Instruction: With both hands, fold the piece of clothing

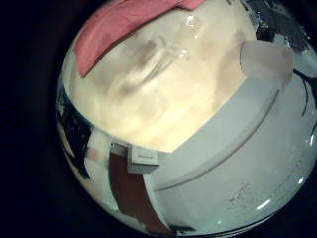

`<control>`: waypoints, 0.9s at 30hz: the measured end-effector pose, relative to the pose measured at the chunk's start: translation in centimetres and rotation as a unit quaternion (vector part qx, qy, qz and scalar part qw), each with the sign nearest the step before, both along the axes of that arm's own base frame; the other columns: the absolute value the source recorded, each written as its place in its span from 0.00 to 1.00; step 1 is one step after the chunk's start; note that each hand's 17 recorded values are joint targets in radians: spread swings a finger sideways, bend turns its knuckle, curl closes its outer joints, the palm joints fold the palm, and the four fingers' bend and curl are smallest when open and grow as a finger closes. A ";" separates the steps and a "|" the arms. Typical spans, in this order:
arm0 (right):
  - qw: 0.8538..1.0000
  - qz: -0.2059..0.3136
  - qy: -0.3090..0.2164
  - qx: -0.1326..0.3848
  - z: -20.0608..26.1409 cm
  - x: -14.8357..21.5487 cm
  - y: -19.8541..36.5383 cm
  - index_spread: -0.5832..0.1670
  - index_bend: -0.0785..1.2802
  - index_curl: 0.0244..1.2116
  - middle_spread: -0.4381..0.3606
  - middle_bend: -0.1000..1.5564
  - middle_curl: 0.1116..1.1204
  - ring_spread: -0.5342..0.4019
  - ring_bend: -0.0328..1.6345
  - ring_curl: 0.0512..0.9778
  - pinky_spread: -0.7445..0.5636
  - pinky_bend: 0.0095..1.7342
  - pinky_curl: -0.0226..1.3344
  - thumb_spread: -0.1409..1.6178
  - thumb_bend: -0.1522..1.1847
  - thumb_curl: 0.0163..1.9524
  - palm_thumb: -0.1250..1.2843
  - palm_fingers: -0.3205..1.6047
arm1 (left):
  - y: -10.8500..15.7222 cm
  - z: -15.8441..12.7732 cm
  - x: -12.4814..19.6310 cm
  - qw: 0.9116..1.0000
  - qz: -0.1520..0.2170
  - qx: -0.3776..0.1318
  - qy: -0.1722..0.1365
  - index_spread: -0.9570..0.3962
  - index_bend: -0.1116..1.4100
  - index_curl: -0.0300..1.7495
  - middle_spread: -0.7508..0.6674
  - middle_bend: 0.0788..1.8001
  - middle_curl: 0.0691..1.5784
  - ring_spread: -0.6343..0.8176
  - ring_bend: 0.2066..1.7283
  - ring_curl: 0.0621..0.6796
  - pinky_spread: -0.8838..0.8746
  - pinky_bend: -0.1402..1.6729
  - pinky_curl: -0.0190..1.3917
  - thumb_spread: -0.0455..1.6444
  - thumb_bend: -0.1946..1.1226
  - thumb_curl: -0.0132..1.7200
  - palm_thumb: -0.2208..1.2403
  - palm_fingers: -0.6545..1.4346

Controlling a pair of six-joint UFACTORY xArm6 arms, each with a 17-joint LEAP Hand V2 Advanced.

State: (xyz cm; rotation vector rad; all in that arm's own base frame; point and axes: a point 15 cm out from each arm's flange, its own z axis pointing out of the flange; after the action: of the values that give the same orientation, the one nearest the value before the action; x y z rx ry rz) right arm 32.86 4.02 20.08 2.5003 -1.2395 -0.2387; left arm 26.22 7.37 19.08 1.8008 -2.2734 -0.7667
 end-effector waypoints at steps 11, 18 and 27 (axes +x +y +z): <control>0.999 0.019 0.031 -0.008 -8.1 0.2 2.1 0.41 0.18 0.23 0.51 0.19 0.23 0.68 0.20 0.23 0.76 0.12 0.24 0.65 0.10 0.16 0.58 0.29 | 0.3 0.2 0.1 1.000 0.001 -0.002 -0.001 0.27 0.38 0.42 0.20 0.56 0.35 0.03 0.39 0.55 0.06 0.45 0.33 0.96 0.39 0.53 0.67 0.84; 0.999 0.024 0.030 -0.022 -9.1 0.5 2.7 0.40 0.21 0.25 0.48 0.24 0.26 0.55 0.25 0.23 0.68 0.09 0.21 0.63 0.10 0.17 0.62 0.41 | 0.5 0.4 0.1 1.000 0.000 -0.004 -0.002 0.26 0.37 0.44 0.20 0.56 0.34 0.03 0.38 0.56 0.06 0.45 0.33 0.96 0.39 0.55 0.67 0.85; 0.999 0.023 0.014 -0.040 -8.6 1.1 1.9 0.27 0.31 0.34 0.31 0.41 0.39 0.27 0.47 0.39 0.23 0.29 0.27 0.59 0.11 0.19 0.72 0.88 | 0.6 0.9 0.4 1.000 -0.006 -0.007 0.000 0.25 0.35 0.46 0.20 0.56 0.34 0.03 0.38 0.57 0.05 0.44 0.34 0.96 0.40 0.57 0.66 0.85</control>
State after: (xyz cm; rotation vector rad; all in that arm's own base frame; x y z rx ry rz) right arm 33.95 5.91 11.49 2.4464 -1.1556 -0.2070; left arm 26.58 7.96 19.95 1.7838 -2.2854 -0.7499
